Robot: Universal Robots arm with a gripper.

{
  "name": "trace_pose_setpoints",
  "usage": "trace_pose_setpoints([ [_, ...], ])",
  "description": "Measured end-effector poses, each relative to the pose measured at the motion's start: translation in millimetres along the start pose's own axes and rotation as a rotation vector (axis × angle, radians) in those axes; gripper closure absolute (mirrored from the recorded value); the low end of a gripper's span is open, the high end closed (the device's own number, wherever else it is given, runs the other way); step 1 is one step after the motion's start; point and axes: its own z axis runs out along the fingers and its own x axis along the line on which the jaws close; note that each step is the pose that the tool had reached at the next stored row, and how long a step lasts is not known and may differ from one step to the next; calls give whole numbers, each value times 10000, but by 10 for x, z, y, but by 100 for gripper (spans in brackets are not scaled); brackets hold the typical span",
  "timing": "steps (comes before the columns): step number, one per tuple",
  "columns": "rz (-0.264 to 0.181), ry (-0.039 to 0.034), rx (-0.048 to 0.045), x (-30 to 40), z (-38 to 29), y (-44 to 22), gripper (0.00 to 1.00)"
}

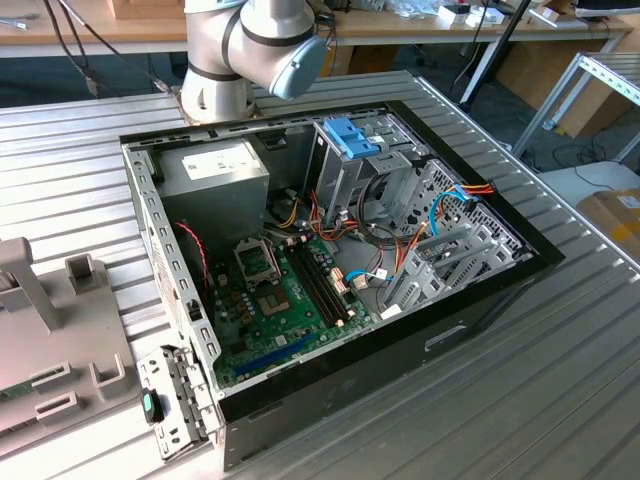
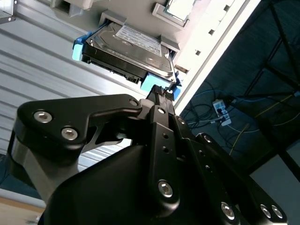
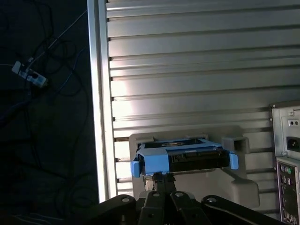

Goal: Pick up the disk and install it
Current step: 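Reach for the disk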

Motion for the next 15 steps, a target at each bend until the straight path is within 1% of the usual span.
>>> trace_pose_setpoints([
  [2,-1,-1,-1,1,1,3,89],
  [4,-9,-2,14,3,3,37,89],
  [5,-21,-2,29,6,5,77,89],
  [6,-22,-3,32,7,7,91,89],
  [8,-23,-1,34,7,8,91,89],
  [13,-22,15,66,6,41,90,89],
  [15,-22,16,71,6,45,90,89],
])
